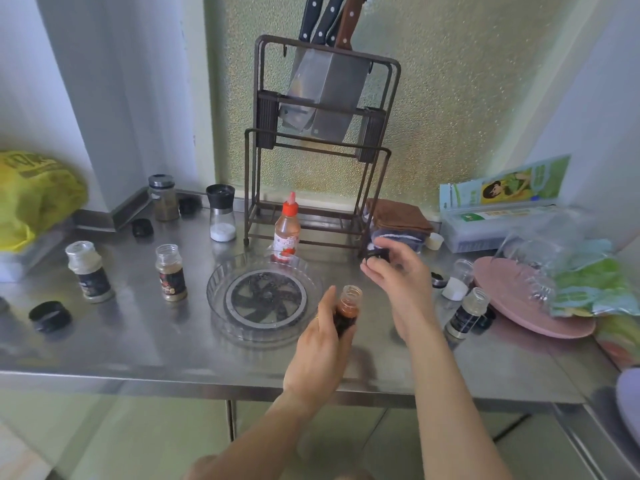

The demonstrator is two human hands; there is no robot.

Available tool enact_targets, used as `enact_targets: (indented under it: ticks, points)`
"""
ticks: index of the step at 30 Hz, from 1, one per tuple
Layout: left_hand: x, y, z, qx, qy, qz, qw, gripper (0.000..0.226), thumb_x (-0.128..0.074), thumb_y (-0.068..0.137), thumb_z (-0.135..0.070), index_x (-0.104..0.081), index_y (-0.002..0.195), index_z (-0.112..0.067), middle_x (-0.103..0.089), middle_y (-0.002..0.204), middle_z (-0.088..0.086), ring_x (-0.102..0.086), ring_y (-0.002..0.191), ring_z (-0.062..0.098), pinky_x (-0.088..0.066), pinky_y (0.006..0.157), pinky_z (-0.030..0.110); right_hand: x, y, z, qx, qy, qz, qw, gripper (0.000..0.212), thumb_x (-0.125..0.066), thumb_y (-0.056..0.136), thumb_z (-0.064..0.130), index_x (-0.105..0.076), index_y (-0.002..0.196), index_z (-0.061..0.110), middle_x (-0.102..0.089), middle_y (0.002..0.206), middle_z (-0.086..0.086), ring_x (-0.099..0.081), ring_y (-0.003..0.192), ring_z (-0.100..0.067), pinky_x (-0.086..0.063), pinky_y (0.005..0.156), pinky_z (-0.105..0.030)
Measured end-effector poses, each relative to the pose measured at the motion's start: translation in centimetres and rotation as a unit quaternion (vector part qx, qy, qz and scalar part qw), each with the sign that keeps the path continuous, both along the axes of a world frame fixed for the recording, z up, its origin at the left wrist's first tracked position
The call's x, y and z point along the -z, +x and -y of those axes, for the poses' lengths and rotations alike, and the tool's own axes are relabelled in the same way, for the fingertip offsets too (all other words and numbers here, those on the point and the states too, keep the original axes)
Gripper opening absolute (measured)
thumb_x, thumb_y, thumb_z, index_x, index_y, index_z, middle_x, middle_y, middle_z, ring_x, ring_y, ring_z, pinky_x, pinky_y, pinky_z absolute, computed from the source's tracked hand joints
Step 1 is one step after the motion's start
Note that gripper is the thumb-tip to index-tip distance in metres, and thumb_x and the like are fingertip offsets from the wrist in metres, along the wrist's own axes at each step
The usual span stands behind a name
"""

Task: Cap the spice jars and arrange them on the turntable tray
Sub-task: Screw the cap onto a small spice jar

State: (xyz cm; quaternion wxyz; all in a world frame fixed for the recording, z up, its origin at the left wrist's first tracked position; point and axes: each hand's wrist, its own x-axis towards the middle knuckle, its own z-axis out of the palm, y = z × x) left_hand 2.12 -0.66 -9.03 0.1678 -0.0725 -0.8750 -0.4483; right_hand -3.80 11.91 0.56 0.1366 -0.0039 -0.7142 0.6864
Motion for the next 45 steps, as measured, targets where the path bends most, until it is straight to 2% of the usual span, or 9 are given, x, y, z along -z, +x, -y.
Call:
enact_targets:
  ticks: [3,8,15,20,30,34,40,42,45]
  points:
    - [0.1,0.3,0.2,0.017,0.006,-0.015,1.0,0.044,-0.055,0.101,-0.028,-0.034,0.14,-0.024,-0.065,0.126,0.0,-0.062,0.111,0.026,-0.047,0.085,0.037,-0.3,3.0,0.2,-0.032,0.078,-0.045,0.995,0.028,-0.079,0.084,0.005,-0.074,0.107,0.021,-0.074,0.104,0.013,-0.068,0.092,0.006,-0.053,0.082,-0.01]
    - [0.1,0.4,0.3,0.043,0.011,-0.048,0.998,0.035,-0.055,0.1,-0.019,-0.037,0.129,-0.028,-0.062,0.12,-0.006,-0.058,0.108,0.017,-0.047,0.087,0.033,0.1,3.6,-0.7,-0.043,0.294,-0.049,0.954,0.032,-0.083,0.076,0.008,-0.071,0.101,0.025,-0.075,0.098,0.013,-0.07,0.09,-0.003,-0.057,0.085,-0.021]
    - [0.4,0.2,0.4,0.045,0.003,-0.061,0.997,0.043,-0.049,0.102,-0.022,-0.038,0.143,-0.017,-0.058,0.13,0.003,-0.052,0.118,0.02,-0.041,0.098,0.03,-2.5,2.7,-2.6,-0.175,0.449,-0.024,0.876,0.046,-0.079,0.082,0.005,-0.071,0.122,0.025,-0.069,0.112,0.007,-0.07,0.098,0.001,-0.05,0.082,-0.001]
    - [0.3,0.3,0.4,0.045,-0.005,-0.087,0.995,0.043,-0.049,0.102,-0.021,-0.039,0.143,-0.018,-0.057,0.125,0.002,-0.052,0.112,0.018,-0.042,0.097,0.032,-4.4,2.3,-1.9,-0.151,0.605,-0.012,0.782,0.027,-0.077,0.083,0.041,-0.071,0.106,0.028,-0.072,0.093,0.013,-0.067,0.083,-0.007,-0.054,0.073,-0.021]
    - [0.1,0.5,0.4,0.065,-0.003,-0.094,0.993,0.042,-0.049,0.102,-0.018,-0.039,0.142,-0.017,-0.057,0.124,0.004,-0.054,0.112,0.021,-0.044,0.096,0.035,-5.9,2.1,-2.2,-0.186,0.637,0.067,0.745,0.06,-0.075,0.082,0.055,-0.058,0.133,0.029,-0.07,0.118,0.006,-0.069,0.102,-0.016,-0.055,0.088,-0.034]
    - [0.1,0.4,0.3,0.065,-0.007,-0.095,0.993,0.041,-0.049,0.102,-0.018,-0.04,0.142,-0.016,-0.058,0.124,0.005,-0.055,0.111,0.02,-0.046,0.095,0.036,-5.7,1.9,-1.9,-0.154,0.661,0.071,0.731,0.056,-0.061,0.089,0.062,-0.071,0.109,0.011,-0.074,0.086,-0.004,-0.067,0.075,-0.023,-0.053,0.068,-0.035]
    - [0.2,0.4,0.3,0.071,-0.011,-0.095,0.993,0.04,-0.049,0.102,-0.018,-0.04,0.141,-0.015,-0.058,0.123,0.005,-0.055,0.109,0.022,-0.046,0.094,0.04,-5.6,2.0,-1.8,-0.166,0.655,0.061,0.735,0.038,-0.066,0.09,0.051,-0.072,0.107,0.018,-0.078,0.099,-0.004,-0.069,0.078,-0.018,-0.054,0.067,-0.03]
    - [0.3,0.4,0.3,0.069,-0.009,-0.093,0.993,0.04,-0.05,0.101,-0.017,-0.04,0.14,-0.016,-0.058,0.123,0.004,-0.055,0.109,0.021,-0.047,0.093,0.039,-5.5,1.9,-1.6,-0.128,0.668,0.063,0.73,0.066,-0.05,0.088,0.071,-0.073,0.096,0.01,-0.078,0.091,-0.008,-0.07,0.076,-0.024,-0.059,0.074,-0.04]
    - [0.3,0.3,0.4,0.067,0.001,-0.091,0.994,0.04,-0.049,0.102,-0.018,-0.04,0.141,-0.018,-0.058,0.123,0.003,-0.055,0.11,0.021,-0.046,0.094,0.036,-6.0,2.3,-1.5,-0.184,0.627,0.069,0.754,0.049,-0.074,0.083,0.051,-0.062,0.125,0.03,-0.071,0.111,0.007,-0.068,0.09,-0.012,-0.054,0.082,-0.029]
